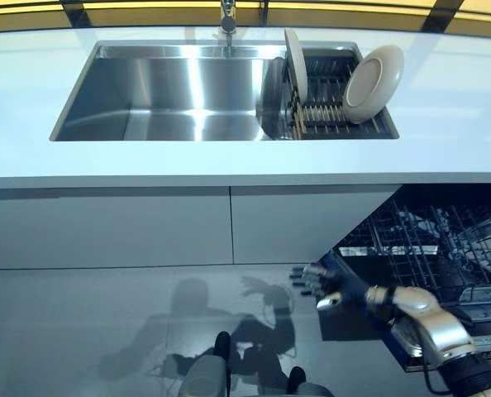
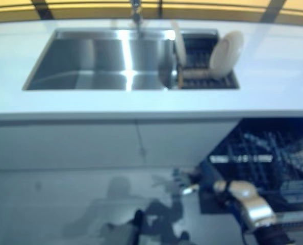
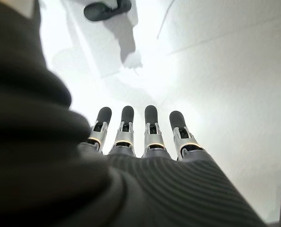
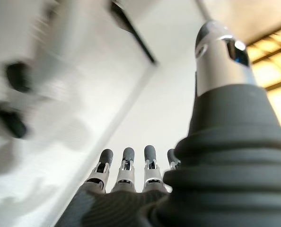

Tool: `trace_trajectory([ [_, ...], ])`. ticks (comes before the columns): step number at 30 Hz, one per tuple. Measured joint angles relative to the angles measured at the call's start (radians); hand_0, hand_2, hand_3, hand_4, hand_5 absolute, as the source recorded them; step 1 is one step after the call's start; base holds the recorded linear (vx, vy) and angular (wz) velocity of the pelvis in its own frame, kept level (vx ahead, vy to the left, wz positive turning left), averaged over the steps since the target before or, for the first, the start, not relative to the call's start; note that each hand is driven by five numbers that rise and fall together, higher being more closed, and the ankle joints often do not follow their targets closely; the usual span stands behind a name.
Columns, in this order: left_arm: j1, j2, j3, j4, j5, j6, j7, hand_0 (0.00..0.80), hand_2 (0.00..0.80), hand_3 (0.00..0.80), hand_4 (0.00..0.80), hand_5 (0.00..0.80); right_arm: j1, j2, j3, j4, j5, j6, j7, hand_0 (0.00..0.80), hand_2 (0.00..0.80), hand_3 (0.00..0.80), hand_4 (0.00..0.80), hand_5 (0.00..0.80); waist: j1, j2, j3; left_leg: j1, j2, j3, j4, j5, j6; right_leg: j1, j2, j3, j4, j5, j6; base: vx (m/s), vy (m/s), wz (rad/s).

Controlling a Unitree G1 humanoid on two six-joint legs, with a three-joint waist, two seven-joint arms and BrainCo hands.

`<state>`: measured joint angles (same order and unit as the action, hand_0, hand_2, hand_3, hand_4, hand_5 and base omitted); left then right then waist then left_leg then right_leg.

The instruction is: Take plates into dishwasher

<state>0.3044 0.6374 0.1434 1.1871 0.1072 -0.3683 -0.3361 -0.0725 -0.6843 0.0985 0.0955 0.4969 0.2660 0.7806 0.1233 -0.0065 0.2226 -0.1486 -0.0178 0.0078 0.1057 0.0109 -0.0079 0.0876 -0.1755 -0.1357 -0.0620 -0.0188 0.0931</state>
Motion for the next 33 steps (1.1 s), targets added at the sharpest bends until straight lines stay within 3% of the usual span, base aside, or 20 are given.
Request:
trace_trajectory([
  [1,0.005,-0.001,0.003,0.008,0.002,-0.019,-0.002,0.0,0.0,0.0,0.0,0.0,-0.006,-0.006,-0.026,0.003,0.014,-0.004,-0.015,0.0,0.0,0.0,0.0,0.0,-0.001,-0.002,0.0,-0.01,-0.004,0.0,0.012,-0.006,-0.008,0.008,-0.004,-0.009,-0.02,-0.007,0.038,0.052,-0.015,0.07],
  [4,0.049,-0.026,0.04,0.03,0.06,-0.074,-0.014,0.0,0.0,0.0,0.0,0.0,0.002,-0.051,-0.102,0.046,0.028,-0.018,-0.058,0.0,0.0,0.0,0.0,0.0,-0.004,0.015,-0.009,-0.021,0.024,-0.012,0.033,-0.02,-0.034,0.011,0.028,-0.013,-0.022,-0.016,0.02,0.064,0.011,0.06],
  [8,0.087,-0.037,0.043,0.081,0.129,-0.107,-0.012,0.0,0.0,0.0,0.0,0.0,0.003,-0.099,-0.221,0.052,0.049,-0.063,-0.071,0.0,0.0,0.0,0.0,0.0,-0.006,0.004,-0.015,-0.038,0.04,-0.014,0.062,-0.037,-0.046,0.007,0.045,-0.012,-0.02,-0.023,0.009,0.134,0.034,-0.02],
  [11,0.065,-0.111,-0.072,0.019,0.114,-0.005,0.114,0.0,0.0,0.0,0.0,0.0,-0.05,-0.136,-0.257,0.066,0.114,-0.074,-0.079,0.0,0.0,0.0,0.0,0.0,-0.016,-0.004,-0.015,-0.038,0.03,-0.011,0.083,-0.054,-0.039,0.014,0.038,-0.009,-0.019,-0.026,0.012,0.123,0.019,-0.02],
  [14,0.023,-0.214,-0.131,-0.001,0.106,0.053,0.23,0.0,0.0,0.0,0.0,0.0,-0.083,-0.153,-0.31,0.039,0.252,-0.071,-0.101,0.0,0.0,0.0,0.0,0.0,-0.022,-0.038,-0.023,-0.039,0.023,-0.007,0.089,-0.064,-0.033,0.014,0.03,-0.009,-0.013,-0.031,0.013,0.103,0.073,0.01],
  [16,0.015,-0.236,-0.163,-0.001,0.107,0.066,0.275,0.0,0.0,0.0,0.0,0.0,-0.083,-0.152,-0.354,0.039,0.366,-0.074,-0.113,0.0,0.0,0.0,0.0,0.0,-0.026,-0.07,-0.041,-0.037,0.014,-0.008,0.088,-0.071,-0.028,0.014,0.023,-0.009,0.002,-0.041,0.017,0.103,0.054,0.05],
  [18,-0.001,-0.249,-0.17,0.016,0.122,0.069,0.313,0.0,0.0,0.0,0.0,0.0,-0.082,-0.151,-0.408,0.038,0.509,-0.095,-0.116,0.0,0.0,0.0,0.0,0.0,-0.03,-0.073,-0.047,-0.014,0.015,-0.015,0.056,-0.075,-0.015,-0.012,0.021,-0.006,0.091,-0.053,0.014,0.149,0.09,0.0],
  [20,-0.001,-0.252,-0.204,0.024,0.148,0.067,0.347,0.0,0.0,0.0,0.0,0.0,-0.089,-0.153,-0.42,0.024,0.625,-0.13,-0.115,0.0,0.0,0.0,0.0,0.0,-0.032,-0.03,-0.053,0.024,0.038,-0.045,0.001,-0.053,0.009,-0.124,0.031,-0.002,0.334,-0.054,0.013,0.176,0.023,-0.01],
  [22,0.017,-0.232,-0.231,0.048,0.154,0.069,0.382,0.0,0.0,0.0,0.0,0.0,-0.115,-0.157,-0.419,0.017,0.734,-0.14,-0.113,0.0,0.0,0.0,0.0,0.0,-0.055,-0.029,-0.056,0.08,0.029,-0.05,-0.026,-0.04,0.023,-0.206,0.005,0.023,0.525,-0.064,0.018,0.252,-0.157,0.1],
  [25,0.029,-0.2,-0.263,0.053,0.141,0.07,0.416,0.0,0.0,0.0,0.0,0.0,-0.278,-0.179,-0.413,0.026,0.897,-0.167,-0.174,0.0,0.0,0.0,0.0,0.0,-0.071,-0.04,-0.063,0.081,0.024,-0.047,-0.038,-0.037,0.028,-0.238,0.026,0.014,0.318,-0.072,0.007,0.172,-0.26,-0.05],
  [27,0.025,-0.198,-0.271,0.057,0.13,0.058,0.419,0.0,0.0,0.0,0.0,0.0,-0.433,-0.223,-0.389,0.095,0.954,-0.185,-0.228,0.0,0.0,0.0,0.0,0.0,-0.077,-0.045,-0.065,0.082,0.02,-0.055,-0.037,-0.037,0.024,-0.246,0.031,0.02,0.158,-0.015,0.027,0.117,-0.118,0.18],
  [29,0.023,-0.19,-0.273,0.057,0.109,0.049,0.419,0.0,0.0,0.0,0.0,0.0,-0.518,-0.267,-0.385,0.178,0.993,-0.217,-0.279,0.0,0.0,0.0,0.0,0.0,-0.078,-0.06,-0.071,0.087,0.001,-0.085,-0.026,-0.046,0.015,-0.238,0.02,0.024,0.112,0.037,0.024,0.135,-0.048,0.59],
  [30,0.031,-0.171,-0.277,0.048,0.101,0.049,0.413,0.0,0.0,0.0,0.0,0.0,-0.544,-0.284,-0.387,0.201,1.005,-0.245,-0.342,0.0,0.0,0.0,0.0,0.0,-0.074,-0.087,-0.087,0.088,-0.02,-0.103,-0.023,-0.06,0.001,-0.223,0.008,0.036,0.094,0.083,0.008,0.143,-0.018,0.63],
  [33,0.052,-0.186,-0.314,-0.038,0.11,0.086,0.391,0.0,0.0,0.0,0.0,0.0,-0.57,-0.342,-0.374,0.23,0.962,-0.248,-0.485,0.0,0.0,0.0,0.0,0.0,-0.046,-0.062,-0.102,0.109,0.018,-0.119,-0.014,-0.083,-0.037,-0.171,0.054,0.018,0.034,0.124,-0.026,0.169,0.03,0.21],
])
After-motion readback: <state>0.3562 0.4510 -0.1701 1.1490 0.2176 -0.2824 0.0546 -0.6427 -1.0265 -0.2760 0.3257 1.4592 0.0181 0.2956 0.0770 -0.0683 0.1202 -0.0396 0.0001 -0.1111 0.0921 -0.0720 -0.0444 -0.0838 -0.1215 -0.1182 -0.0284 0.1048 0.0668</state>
